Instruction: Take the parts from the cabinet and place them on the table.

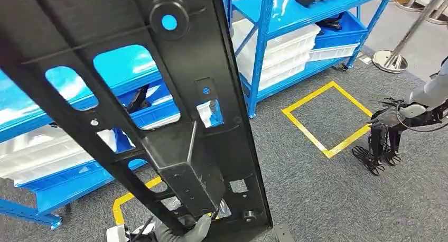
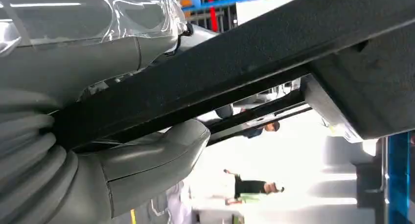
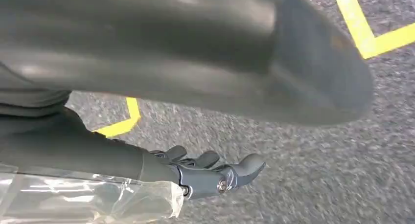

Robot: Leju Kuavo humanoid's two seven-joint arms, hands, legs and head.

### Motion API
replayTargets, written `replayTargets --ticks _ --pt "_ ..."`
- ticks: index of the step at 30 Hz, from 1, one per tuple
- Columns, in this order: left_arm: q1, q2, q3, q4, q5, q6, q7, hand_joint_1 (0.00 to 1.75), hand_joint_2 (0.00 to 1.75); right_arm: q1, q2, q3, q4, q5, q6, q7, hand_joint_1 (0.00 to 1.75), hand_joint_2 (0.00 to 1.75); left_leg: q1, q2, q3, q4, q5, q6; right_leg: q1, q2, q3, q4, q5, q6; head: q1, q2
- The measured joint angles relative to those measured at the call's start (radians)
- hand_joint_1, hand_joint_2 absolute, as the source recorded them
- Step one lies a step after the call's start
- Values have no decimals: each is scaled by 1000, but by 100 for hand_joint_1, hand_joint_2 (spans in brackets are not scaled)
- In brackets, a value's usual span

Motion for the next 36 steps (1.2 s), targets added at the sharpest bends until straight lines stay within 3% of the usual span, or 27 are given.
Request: replayTargets --ticks 1,2,3,5,6,8,9,10,11,12,15,16,17,18,20,21,22,23,25,26,27,29,31,32,33,35,36 --pt "-2 -2 0 1 1 -1 0 175 175 1 0 0 0 0 0 1 0 0 7 13 1 -8 7 9 -4 -13 -4 8 -9 2 0 0" --pt "-4 -2 0 3 1 -2 0 175 175 0 0 0 0 0 0 5 0 0 5 22 1 -10 10 13 5 -65 -21 47 -41 5 5 0" --pt "-4 -3 0 3 2 -2 0 175 175 -1 0 0 0 0 0 6 0 0 4 34 0 -9 10 16 5 -93 -52 115 -84 9 9 0" --pt "-1 -3 0 3 2 -3 0 175 175 -3 0 0 0 0 0 8 0 0 0 61 -1 -9 10 17 1 -112 -124 279 -153 15 9 0" --pt "-1 -3 0 5 2 -4 0 175 175 -3 1 0 0 -1 0 10 0 0 -1 76 -2 -9 10 17 -2 -115 -146 332 -163 19 9 0" --pt "-1 -3 0 6 2 -5 0 175 175 -1 1 0 0 0 0 10 0 0 1 98 -2 -8 9 16 -7 -118 -113 274 -120 23 10 0" --pt "-1 -3 0 8 2 -5 0 175 175 -1 1 0 0 0 0 10 0 0 2 109 -1 -8 9 15 -9 -126 -64 184 -78 24 10 0" --pt "-1 -4 0 8 2 -5 0 175 175 -3 1 0 0 0 0 10 0 0 2 117 0 -7 6 11 -10 -146 -12 91 -42 25 10 0" --pt "-2 -4 0 9 2 -5 0 175 175 -4 2 0 0 0 0 9 0 0 -3 125 0 -3 3 6 -9 -199 26 21 -31 26 10 0" --pt "-1 -4 0 10 2 -5 0 175 175 -8 3 0 0 0 0 9 0 0 -10 131 -5 4 -2 -2 2 -195 27 8 -32 13 12 0" --pt "0 -4 -1 11 2 -5 0 175 175 -4 3 0 0 0 0 10 0 0 -7 158 -2 2 -2 -12 6 -166 18 9 -31 -6 6 0" --pt "-1 -4 0 11 3 -5 0 175 175 -4 3 0 0 0 0 11 0 0 -3 153 -3 7 -9 -20 0 -156 19 5 -25 -15 6 0" --pt "-1 -4 0 11 4 -5 0 175 175 -4 3 0 0 0 0 11 0 0 2 108 -16 35 -33 -26 -1 -148 17 5 -23 -19 5 0" --pt "0 -4 0 11 4 -5 -1 175 175 -6 2 0 0 0 0 12 0 0 5 76 -44 103 -75 -29 -2 -140 15 5 -21 -25 4 0" --pt "8 -3 1 11 6 -4 -1 175 175 -9 3 0 0 0 0 12 0 0 6 57 -124 280 -152 -34 -1 -116 11 6 -18 -29 2 0" --pt "13 -3 0 12 6 -4 -1 175 175 -7 3 0 0 0 0 12 0 0 6 55 -156 346 -170 -34 0 -103 9 6 -17 -31 2 0" --pt "16 -3 0 12 6 -3 -1 175 175 -6 3 0 0 0 0 12 0 0 6 54 -162 356 -161 -33 0 -88 9 6 -16 -31 2 0" --pt "16 -3 0 12 6 -3 -1 175 175 -5 3 0 0 0 0 14 0 0 6 54 -143 312 -130 -31 0 -74 10 7 -16 -30 2 0" --pt "15 -3 1 12 6 -3 -1 175 175 -5 3 0 0 -1 0 14 0 0 7 34 -56 131 -41 -22 0 -47 13 7 -14 -27 2 0" --pt "14 -3 1 12 6 -3 -1 175 175 -6 4 0 0 -1 0 14 0 0 7 -7 -15 45 -7 -16 -2 -35 13 6 -12 -25 2 0" --pt "15 -3 1 12 6 -3 -1 175 175 -8 5 0 0 -1 0 14 0 0 8 -35 -4 9 -11 -11 6 -24 8 11 -11 -20 2 0" --pt "14 -3 1 12 6 -3 -1 175 175 -5 4 0 0 -2 0 17 0 0 2 -18 -9 12 -10 -11 -2 -8 0 6 -6 -9 2 0" --pt "13 -4 1 12 6 -3 -1 175 175 1 3 0 1 -2 0 19 0 0 5 1 -2 3 1 4 -3 4 -6 4 -1 4 2 0" --pt "13 -4 1 12 6 -3 -1 175 175 2 3 0 1 -2 0 21 0 0 7 13 -1 -1 6 10 -2 -52 -12 24 -19 5 3 0" --pt "14 -5 1 12 6 -3 -3 175 175 1 3 0 1 -2 0 21 0 0 7 24 -3 -1 7 13 3 -94 -36 75 -58 9 8 0" --pt "17 -5 1 12 7 0 -3 175 175 -4 3 0 1 -2 0 22 0 0 2 57 -3 -1 5 16 -1 -114 -116 255 -145 16 9 0" --pt "17 -5 1 12 7 0 -3 175 175 -4 3 0 1 -2 0 22 0 0 1 70 -4 -1 5 16 -2 -115 -148 327 -169 19 9 0"
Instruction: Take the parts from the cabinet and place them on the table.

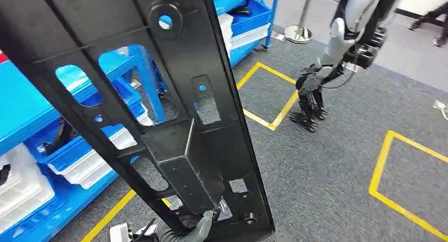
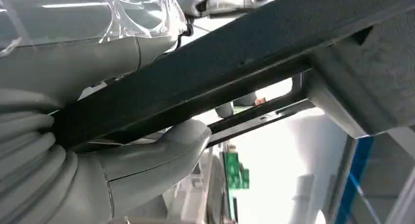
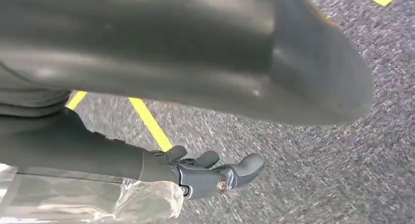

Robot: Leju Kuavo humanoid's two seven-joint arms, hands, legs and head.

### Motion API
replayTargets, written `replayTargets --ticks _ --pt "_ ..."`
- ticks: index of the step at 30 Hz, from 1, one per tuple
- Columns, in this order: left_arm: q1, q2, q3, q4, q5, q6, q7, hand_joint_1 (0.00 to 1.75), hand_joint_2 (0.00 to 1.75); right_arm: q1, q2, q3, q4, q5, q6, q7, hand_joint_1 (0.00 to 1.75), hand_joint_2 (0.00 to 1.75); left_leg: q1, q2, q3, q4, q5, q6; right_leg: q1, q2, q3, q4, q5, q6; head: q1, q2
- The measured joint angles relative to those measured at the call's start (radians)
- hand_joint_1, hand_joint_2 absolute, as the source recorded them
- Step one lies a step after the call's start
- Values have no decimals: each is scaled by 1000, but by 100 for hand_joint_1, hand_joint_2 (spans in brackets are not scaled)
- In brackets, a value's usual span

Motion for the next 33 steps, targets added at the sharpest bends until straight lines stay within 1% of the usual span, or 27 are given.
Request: replayTargets --ticks 1,2,3,4,5,6,7,10,11,12,13,15,16,17,19,20,21,22,23,25,26,27,28,30,31,32,33 --pt "0 0 0 0 0 0 0 175 175 1 0 0 0 0 0 1 0 0 0 13 0 0 0 0 0 0 -11 27 0 2 0 0" --pt "0 0 0 0 0 0 0 175 175 2 -1 0 0 -1 0 2 0 0 0 27 0 0 -1 -1 0 -1 4 0 23 3 0 0" --pt "0 0 0 0 0 0 0 175 175 3 -3 0 0 -1 0 2 0 0 0 38 1 0 -2 -1 0 -7 46 -75 62 3 0 0" --pt "-1 0 0 0 0 0 0 175 175 2 -3 0 0 -2 0 2 0 0 1 47 3 0 -4 -3 0 -24 104 -182 107 3 0 0" --pt "-1 0 0 0 0 0 0 175 175 1 -5 0 0 -2 0 2 0 0 0 57 6 1 -6 -7 0 -60 161 -282 141 1 0 0" --pt "-1 0 0 0 0 0 0 175 175 -2 -4 0 0 -1 0 2 0 0 -10 62 6 3 -10 -13 12 -93 178 -321 131 -2 1 0" --pt "-3 0 0 0 0 1 0 175 175 -3 -5 0 0 -2 0 2 0 0 -11 71 6 4 -12 -16 10 -74 173 -321 138 -16 -2 0" --pt "-4 0 0 0 0 1 0 175 175 0 -5 0 0 -2 0 2 0 0 -9 95 8 5 -16 -27 12 -46 167 -322 140 -29 -3 0" --pt "-5 0 0 0 0 1 0 175 175 1 -4 0 0 -2 0 2 0 0 -2 67 2 17 -28 -35 5 -37 168 -323 144 -36 -3 0" --pt "-5 -1 0 0 0 1 -2 175 175 0 -5 0 0 -3 0 1 0 0 0 18 -13 60 -59 -40 3 -28 168 -323 145 -40 -5 0" --pt "-4 0 0 0 0 1 -2 175 175 -3 -5 0 0 -3 0 0 0 0 2 -2 -49 142 -104 -44 3 -19 166 -323 147 -44 -6 0" --pt "-1 0 0 0 0 1 -2 175 175 -4 -5 0 0 -3 0 0 0 0 3 -14 -131 318 -172 -47 4 7 163 -322 150 -48 -7 0" --pt "-1 0 0 0 1 1 -2 175 175 -3 -5 0 0 -3 0 0 0 0 3 -15 -154 360 -176 -46 4 20 162 -322 150 -48 -7 0" --pt "0 0 0 1 3 1 -3 175 175 -1 -5 0 0 -3 0 0 0 0 3 -16 -149 344 -157 -45 4 34 164 -322 151 -48 -7 0" --pt "-1 0 0 1 3 2 -3 175 175 -1 -5 0 0 -3 0 1 0 0 4 -26 -77 186 -68 -38 4 63 167 -322 152 -46 -7 0" --pt "-2 0 0 1 3 3 -4 175 175 -2 -5 0 0 -4 0 1 0 0 6 -57 -27 77 -20 -34 3 77 169 -322 153 -45 -7 0" --pt "-3 0 0 1 3 3 -4 175 175 -3 -4 0 0 -4 0 1 0 0 9 -105 -7 24 -11 -29 4 84 166 -322 155 -41 -7 0" --pt "-3 0 0 1 3 3 -5 175 175 -4 -5 0 0 -6 0 1 0 0 9 -99 -5 12 -10 -31 9 100 159 -317 155 -36 -6 0" --pt "-2 0 0 1 3 3 -6 175 175 -4 -5 0 0 -6 0 1 0 0 7 -93 -7 14 -10 -31 6 107 155 -319 159 -31 -6 0" --pt "-5 0 0 1 4 3 -8 175 175 3 -5 0 0 -9 0 1 0 0 2 -76 -3 13 -5 -23 3 125 150 -323 164 -19 -6 0" --pt "-6 -2 0 1 5 3 -8 175 175 5 -8 0 1 -10 0 2 0 0 10 -61 -3 5 3 -12 2 103 146 -315 157 -15 -7 0" --pt "-6 -4 -1 1 6 3 -9 175 175 6 -8 0 1 -12 0 3 0 0 8 -50 -4 5 3 -8 11 41 133 -283 131 -11 -3 0" --pt "-7 -6 -1 1 6 3 -10 175 175 3 -8 0 1 -12 0 2 0 0 8 -38 -4 5 3 -5 9 14 103 -219 90 -8 2 0" --pt "-3 -5 -1 1 6 3 -10 175 175 -1 -7 0 1 -12 0 2 0 0 5 -7 -6 5 3 -5 6 -1 22 -38 10 -2 2 0" --pt "-3 -5 -1 2 6 3 -10 175 175 0 -7 0 1 -12 0 2 0 0 5 7 -7 5 2 -4 4 -1 -2 15 -2 1 2 0" --pt "-3 -5 -2 2 6 3 -10 175 175 1 -8 0 1 -12 0 2 0 0 5 19 -7 5 2 -5 3 -1 -2 17 8 2 2 0" --pt "-3 -5 -1 3 6 4 -11 175 175 1 -8 0 1 -12 0 2 0 0 6 31 -6 6 1 -5 1 -4 29 -40 42 3 2 0"
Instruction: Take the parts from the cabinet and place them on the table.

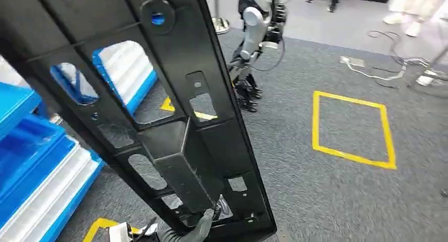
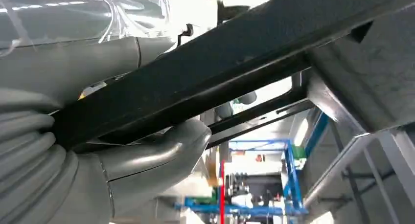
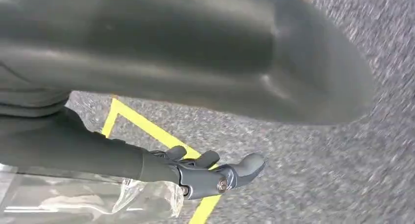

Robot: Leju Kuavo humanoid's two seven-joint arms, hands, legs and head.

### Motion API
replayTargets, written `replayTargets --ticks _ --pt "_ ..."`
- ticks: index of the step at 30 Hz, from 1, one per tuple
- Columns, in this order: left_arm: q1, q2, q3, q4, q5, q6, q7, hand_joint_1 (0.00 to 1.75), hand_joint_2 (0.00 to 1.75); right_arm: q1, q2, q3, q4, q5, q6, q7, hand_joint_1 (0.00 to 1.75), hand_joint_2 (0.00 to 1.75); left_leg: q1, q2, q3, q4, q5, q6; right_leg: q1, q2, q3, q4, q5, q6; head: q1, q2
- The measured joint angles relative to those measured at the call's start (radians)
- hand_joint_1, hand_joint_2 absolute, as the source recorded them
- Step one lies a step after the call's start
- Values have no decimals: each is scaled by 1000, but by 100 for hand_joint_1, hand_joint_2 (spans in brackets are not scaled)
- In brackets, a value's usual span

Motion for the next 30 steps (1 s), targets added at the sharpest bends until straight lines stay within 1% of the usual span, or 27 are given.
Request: replayTargets --ticks 1,2,3,4,7,8,9,10,11,12,13,14,15,16,17,18,19,20,22,23,24,25,26,27,28,29,30 --pt "0 0 0 0 0 1 0 175 175 0 -1 0 0 0 0 0 0 0 1 11 1 0 -1 -1 -1 -9 48 -89 42 0 0 0" --pt "-1 0 0 0 0 1 -2 175 175 -1 -3 0 0 0 0 -1 0 0 1 20 3 0 -3 -4 -1 -31 108 -197 85 -1 0 0" --pt "-2 0 0 0 0 2 -3 175 175 -2 -3 0 0 0 0 -2 0 0 -5 26 7 1 -5 -8 3 -89 146 -274 91 -1 0 0" --pt "-2 0 0 0 0 3 -5 175 175 -5 -3 0 0 0 0 -2 0 0 -12 33 5 3 -8 -13 11 -84 147 -279 93 -14 0 0" --pt "-2 0 0 0 0 6 -5 175 175 -3 -3 0 0 1 0 -3 0 0 -11 59 8 1 -9 -25 14 -52 137 -276 93 -29 -5 0" --pt "-3 0 1 0 0 7 -5 175 175 -3 -2 0 0 1 0 -3 0 0 -9 61 7 4 -15 -32 8 -41 139 -281 100 -39 -4 0" --pt "-3 -1 1 0 0 8 -5 175 175 -3 -3 0 0 2 0 -3 0 0 -3 16 -2 26 -33 -38 5 -32 138 -281 102 -43 -6 0" --pt "-3 0 1 0 0 8 -6 175 175 -4 -4 0 0 2 0 -2 0 0 0 -23 -28 89 -72 -42 3 -23 137 -281 104 -50 -8 0" --pt "1 0 1 0 0 9 -6 175 175 -6 -4 0 0 3 0 -2 0 0 1 -38 -66 175 -116 -46 3 -11 135 -281 106 -53 -8 0" --pt "3 1 1 0 0 10 -6 175 175 -6 -3 0 0 3 0 -2 0 0 1 -45 -113 276 -156 -48 3 3 132 -280 107 -54 -9 0" --pt "5 1 1 0 0 10 -6 175 175 -5 -3 0 0 3 0 -2 0 0 1 -47 -143 337 -172 -49 4 15 132 -280 107 -55 -10 0" --pt "5 1 1 0 0 10 -6 175 175 -4 -3 0 0 3 0 -2 0 0 1 -47 -154 355 -167 -48 5 28 132 -280 108 -55 -10 0" --pt "6 1 1 0 0 10 -6 175 175 -3 -3 0 0 3 0 -1 0 0 0 -48 -139 318 -137 -45 5 43 133 -280 108 -55 -10 0" --pt "5 1 1 0 0 10 -6 175 175 -3 -3 0 0 3 0 -1 0 0 0 -52 -98 232 -88 -40 6 59 135 -280 109 -54 -10 0" --pt "5 1 2 0 0 11 -6 175 175 -4 -3 0 0 3 0 -1 0 0 0 -64 -54 138 -44 -34 6 72 136 -280 110 -53 -10 0" --pt "5 1 2 0 0 12 -6 175 175 -4 -2 0 0 5 0 1 0 0 -1 -109 -11 43 -4 -25 6 83 137 -280 111 -51 -10 0" --pt "6 1 2 0 0 13 -5 175 175 -6 0 0 0 9 0 4 0 0 1 -150 1 8 -9 -17 12 93 131 -276 112 -45 -9 0" --pt "8 1 2 0 2 15 -5 175 175 -6 -1 0 0 11 0 5 0 0 2 -131 -1 5 -5 -24 7 103 125 -276 115 -41 -10 0" --pt "15 1 3 0 10 21 -5 175 175 0 -1 1 0 12 0 4 0 0 -6 -118 3 5 -4 -22 2 123 117 -278 121 -31 -9 0" --pt "18 1 4 0 14 24 -8 175 175 2 -3 1 1 12 0 4 0 0 0 -105 3 -1 2 -15 3 136 113 -277 123 -26 -9 0" --pt "19 1 5 0 13 25 -11 175 175 3 -6 2 1 14 0 4 0 0 4 -91 5 -5 6 -11 1 95 112 -266 110 -20 -10 0" --pt "23 1 7 0 6 27 -22 175 175 2 -6 5 1 23 0 5 0 0 4 -77 4 -6 6 -6 4 37 89 -214 71 -11 -2 0" --pt "28 1 10 0 0 30 -27 175 175 -2 -7 8 1 27 0 8 0 0 4 -63 4 -6 5 -5 1 15 54 -136 29 -6 -1 0" --pt "35 2 12 0 0 32 -29 175 175 -5 -10 10 1 29 0 15 0 0 4 -48 4 -5 4 -4 -2 4 14 -47 -10 -2 -1 0" --pt "38 2 13 0 1 36 -29 175 175 -5 -11 10 1 24 0 19 0 0 5 -35 2 -5 4 -4 -4 1 -20 28 -37 3 -1 0" --pt "40 1 13 0 3 41 -30 175 175 -3 -15 10 1 20 0 20 0 0 6 -22 2 -5 3 -4 -7 0 -36 65 -40 7 0 0" --pt "40 1 13 0 3 47 -32 175 175 -2 -22 11 1 20 0 20 0 0 8 -10 3 -5 3 -5 -11 -1 -24 40 -18 12 0 0"
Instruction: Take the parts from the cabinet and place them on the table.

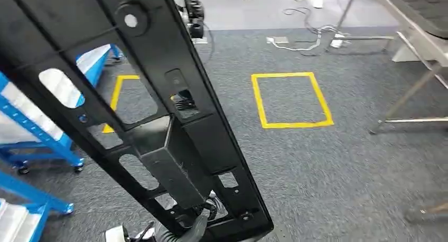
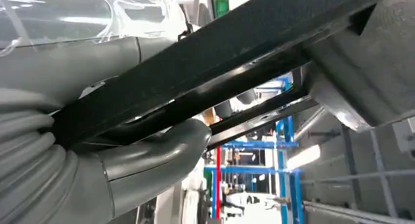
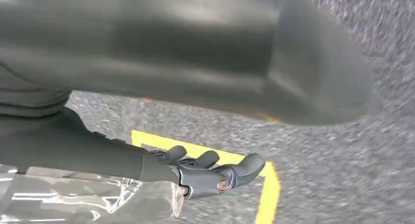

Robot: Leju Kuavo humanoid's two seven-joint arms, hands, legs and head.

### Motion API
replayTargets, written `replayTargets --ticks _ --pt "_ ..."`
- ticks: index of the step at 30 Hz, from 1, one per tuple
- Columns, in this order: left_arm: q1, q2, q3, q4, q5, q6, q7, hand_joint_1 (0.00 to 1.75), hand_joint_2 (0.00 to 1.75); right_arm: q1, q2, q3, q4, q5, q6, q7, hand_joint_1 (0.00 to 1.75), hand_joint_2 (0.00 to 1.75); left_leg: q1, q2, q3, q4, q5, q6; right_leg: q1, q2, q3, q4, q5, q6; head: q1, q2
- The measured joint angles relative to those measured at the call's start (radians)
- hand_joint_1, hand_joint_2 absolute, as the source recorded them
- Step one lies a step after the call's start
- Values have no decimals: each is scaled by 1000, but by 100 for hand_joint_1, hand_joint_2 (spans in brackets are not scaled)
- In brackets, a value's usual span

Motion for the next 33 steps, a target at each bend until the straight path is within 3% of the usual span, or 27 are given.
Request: replayTargets --ticks 1,2,3,4,5,8,9,10,11,13,14,15,16,17,18,19,21,23,24,25,26,28,29,30,31,32,33 --pt "0 -1 0 0 0 7 -1 175 175 0 -6 3 0 2 0 0 0 0 2 9 1 0 -2 -2 -3 -5 36 -65 36 4 0 0" --pt "0 -3 0 0 -1 17 -4 175 175 -2 -13 6 0 8 0 -1 0 0 5 19 3 1 -4 -6 -6 -19 91 -167 80 8 0 0" --pt "0 -7 0 0 -5 27 -8 175 175 -3 -17 9 0 16 0 -3 0 0 5 26 7 2 -7 -11 -7 -52 144 -262 115 11 0 0" --pt "1 -10 0 0 -8 42 -12 175 175 -8 -17 15 0 24 0 -7 0 0 -6 34 8 6 -12 -20 1 -99 167 -313 106 13 3 0" --pt "1 -12 0 0 -9 58 -18 175 175 -13 -22 21 0 29 0 -13 0 0 -8 40 8 7 -13 -26 2 -75 164 -313 114 -9 0 0" --pt "6 -14 0 0 2 82 -32 175 175 -10 -32 29 0 26 0 -29 0 0 -5 69 12 4 -13 -38 8 -47 154 -312 115 -30 -5 0" --pt "6 -15 1 0 -1 94 -33 175 175 -9 -36 31 0 16 0 -37 0 0 2 48 8 11 -23 -46 1 -38 156 -314 120 -39 -5 0" --pt "8 -16 1 0 -4 103 -35 175 175 -11 -40 31 0 6 0 -45 0 0 4 8 -5 49 -51 -47 2 -28 155 -314 121 -43 -6 0" --pt "8 -16 2 2 3 104 -43 175 175 -14 -44 32 0 -4 0 -54 0 0 6 -15 -39 125 -94 -48 2 -19 153 -314 123 -49 -7 0" --pt "8 -18 2 15 27 91 -62 175 175 -17 -52 33 0 -13 0 -60 0 0 4 -34 -126 308 -166 -48 6 8 149 -314 124 -53 -8 0" --pt "7 -21 2 26 37 83 -75 175 175 -17 -56 35 0 -16 0 -60 0 0 4 -36 -150 352 -171 -47 8 20 148 -313 125 -54 -8 0" --pt "6 -25 2 37 44 76 -87 175 175 -17 -61 39 0 -18 0 -56 0 0 4 -37 -149 343 -154 -43 9 34 149 -313 126 -55 -8 0" --pt "4 -29 2 44 51 69 -98 175 175 -16 -66 42 0 -19 0 -50 0 0 3 -38 -124 285 -115 -37 10 49 150 -313 127 -54 -9 0" --pt "-1 -35 2 51 58 61 -109 175 175 -17 -71 45 0 -21 0 -42 0 0 2 -45 -80 189 -66 -30 11 64 152 -313 128 -53 -9 0" --pt "-7 -40 2 56 65 55 -113 175 175 -17 -76 47 0 -24 0 -33 0 0 0 -66 -34 90 -21 -22 12 76 153 -313 129 -51 -9 0" --pt "-14 -44 3 64 71 49 -114 175 175 -18 -77 47 0 -31 0 -28 0 0 0 -116 -8 28 -16 -12 11 83 151 -313 131 -48 -8 0" --pt "-21 -53 5 80 79 41 -115 175 175 -19 -89 47 0 -43 0 -15 0 0 -5 -98 -10 19 -12 -18 10 102 140 -313 136 -36 -8 0" --pt "-25 -63 6 94 84 32 -116 175 175 -11 -98 48 0 -52 0 -2 0 0 -8 -84 -6 18 -8 -14 6 119 133 -315 141 -25 -8 0" --pt "-27 -71 6 100 85 28 -116 175 175 -10 -106 49 0 -58 0 7 0 0 2 -71 -6 11 -1 -7 4 110 131 -309 136 -23 -9 0" --pt "-28 -76 6 106 86 25 -116 175 175 -9 -106 50 0 -66 0 12 0 0 0 -62 -5 11 0 -6 12 51 121 -284 117 -17 -5 0" --pt "-28 -80 7 110 87 23 -117 175 175 -12 -110 51 0 -73 0 18 0 0 0 -49 -6 11 0 -1 12 19 90 -218 73 -12 0 0" --pt "-26 -81 7 121 85 24 -117 175 175 -15 -115 52 0 -80 0 23 0 0 -2 -22 -7 11 -1 0 11 4 8 -39 -8 -4 0 0" --pt "-24 -81 8 125 82 26 -117 175 175 -13 -117 52 0 -82 0 26 0 0 -2 -9 -8 11 -2 0 9 4 -18 20 -23 -1 0 0" --pt "-23 -81 8 129 80 26 -117 175 175 -12 -118 53 0 -83 0 28 0 0 -1 1 -7 11 -2 0 7 3 -19 23 -13 0 1 0" --pt "-23 -81 8 132 80 26 -117 175 175 -11 -119 53 0 -83 0 29 0 0 0 10 -7 11 -2 -1 4 1 5 -20 16 2 1 0" --pt "-23 -82 8 136 77 28 -117 175 175 -11 -121 54 0 -83 0 30 0 0 1 19 -6 11 -3 -3 1 -8 53 -109 60 4 1 0" --pt "-23 -84 8 139 77 30 -117 175 175 -12 -124 55 0 -82 0 30 0 0 2 25 -4 12 -6 -6 -1 -29 108 -211 101 7 1 0"
